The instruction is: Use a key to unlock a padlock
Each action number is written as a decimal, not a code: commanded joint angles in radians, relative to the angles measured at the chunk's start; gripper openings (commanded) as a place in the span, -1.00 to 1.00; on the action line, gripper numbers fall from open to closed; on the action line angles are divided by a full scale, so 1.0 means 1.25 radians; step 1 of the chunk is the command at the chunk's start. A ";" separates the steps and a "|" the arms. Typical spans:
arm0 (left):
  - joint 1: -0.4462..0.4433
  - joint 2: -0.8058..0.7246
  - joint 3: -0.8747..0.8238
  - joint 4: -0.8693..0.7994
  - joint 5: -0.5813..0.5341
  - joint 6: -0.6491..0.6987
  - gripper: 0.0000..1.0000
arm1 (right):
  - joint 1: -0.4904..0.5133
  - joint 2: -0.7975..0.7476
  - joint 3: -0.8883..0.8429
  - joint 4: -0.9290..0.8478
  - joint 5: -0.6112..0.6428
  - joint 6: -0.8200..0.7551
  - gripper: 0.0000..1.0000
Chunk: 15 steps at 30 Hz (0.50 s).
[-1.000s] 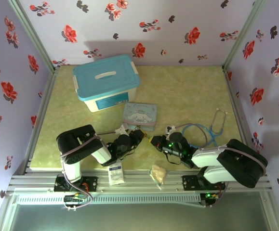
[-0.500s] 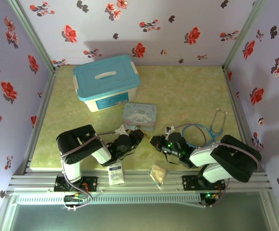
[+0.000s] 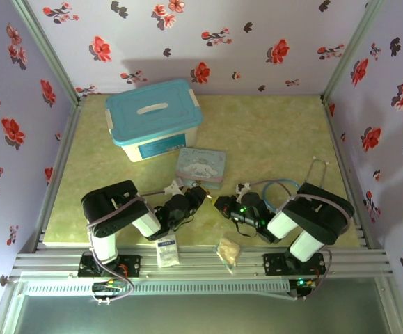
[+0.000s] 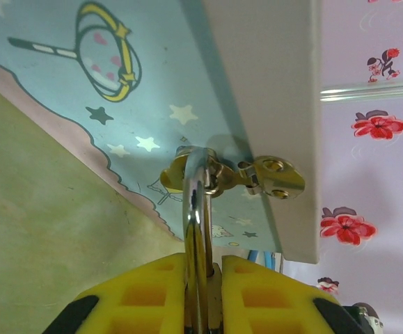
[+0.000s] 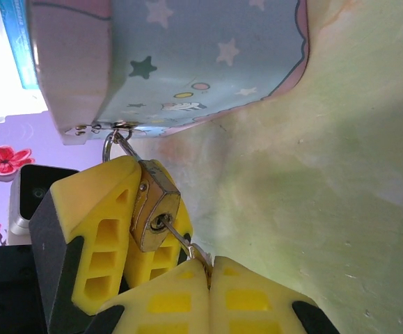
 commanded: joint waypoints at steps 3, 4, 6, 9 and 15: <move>-0.009 -0.033 0.012 0.076 0.037 -0.004 -1.00 | 0.006 0.041 -0.005 0.091 0.009 0.013 -1.00; -0.009 -0.033 0.012 0.077 0.039 -0.004 -1.00 | 0.008 0.046 -0.003 0.091 0.008 0.013 -1.00; -0.009 -0.034 0.012 0.077 0.039 -0.002 -1.00 | 0.008 0.055 -0.005 0.101 0.009 0.016 -1.00; -0.008 -0.031 0.012 0.077 0.040 -0.004 -1.00 | 0.007 0.059 -0.011 0.117 0.017 0.010 -1.00; -0.008 -0.027 0.023 0.077 0.057 0.003 -1.00 | 0.013 0.026 -0.001 0.089 0.018 -0.014 -1.00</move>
